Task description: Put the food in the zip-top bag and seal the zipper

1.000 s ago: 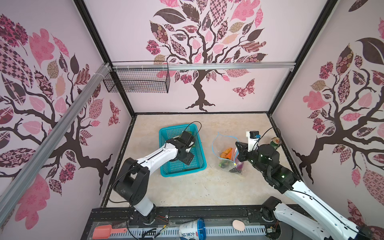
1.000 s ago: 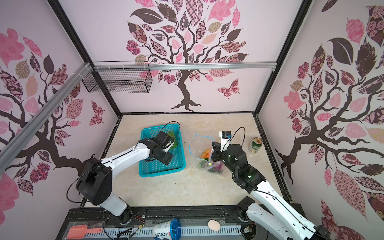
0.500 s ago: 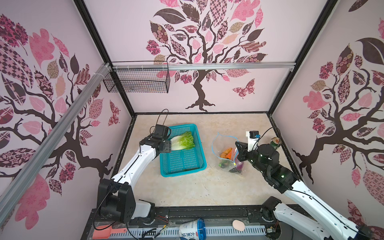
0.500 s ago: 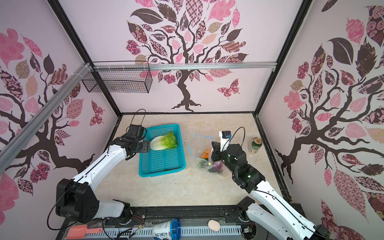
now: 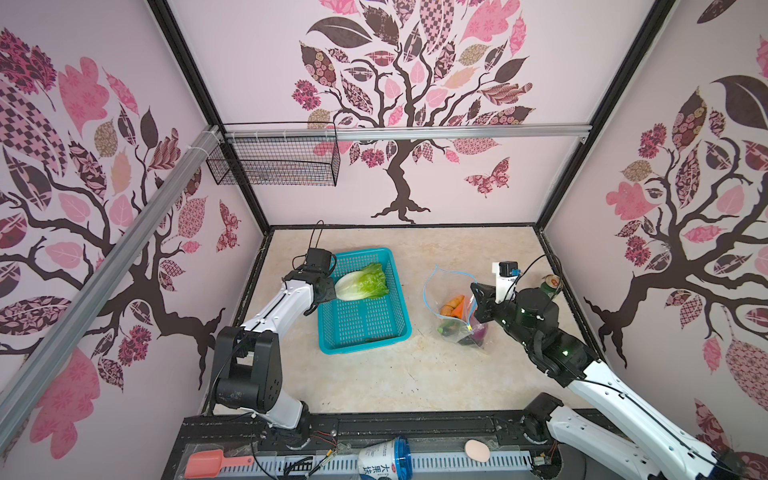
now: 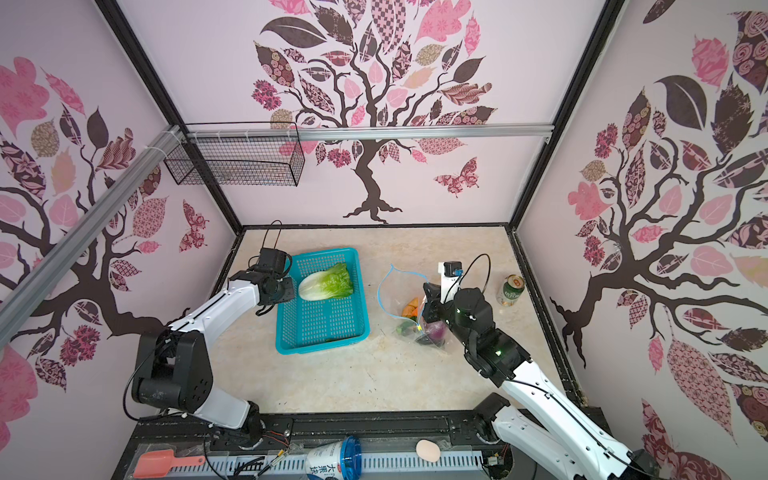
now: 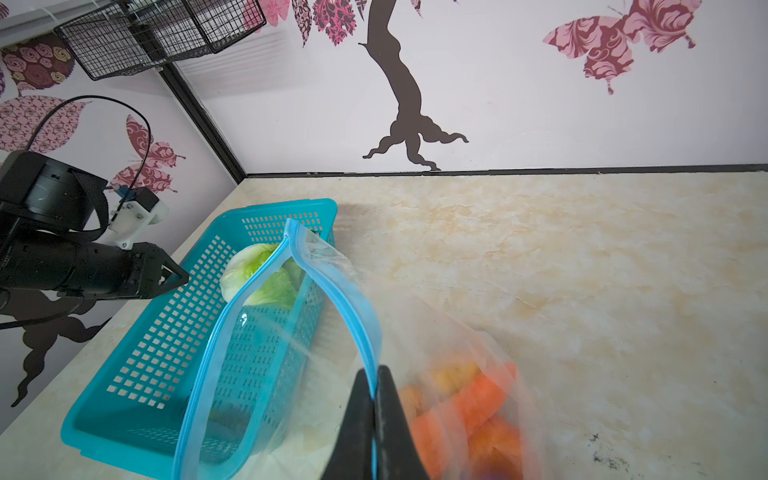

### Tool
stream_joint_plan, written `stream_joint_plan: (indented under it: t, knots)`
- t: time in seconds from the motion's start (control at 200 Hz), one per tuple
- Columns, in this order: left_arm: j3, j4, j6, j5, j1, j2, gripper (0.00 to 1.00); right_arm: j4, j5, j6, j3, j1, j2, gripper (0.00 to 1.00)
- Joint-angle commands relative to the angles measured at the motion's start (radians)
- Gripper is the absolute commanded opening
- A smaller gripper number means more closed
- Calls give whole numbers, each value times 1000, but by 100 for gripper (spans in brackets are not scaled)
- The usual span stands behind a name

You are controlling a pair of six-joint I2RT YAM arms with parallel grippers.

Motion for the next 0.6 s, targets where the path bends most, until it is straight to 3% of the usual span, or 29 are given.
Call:
stream_joint_plan:
  t: [0.0,0.135,0.47,0.545,0.59]
  knots:
    - [-38,47,-83,-13,12,-4,16,18,9,-8,-5,-4,-18,0]
    - [-85,84,-176,-45,15,-53,6,13,7,-8,-4,-5,-16,0]
    - [-284,132,-522,-85,111,-234,6,14,3,-8,-7,-5,-18,0]
    - [-328,146,-587,-65,115,-273,9,14,3,-6,-6,-5,-18,0]
    - [-346,152,-608,-45,115,-293,19,14,3,-7,-6,-5,-17,0]
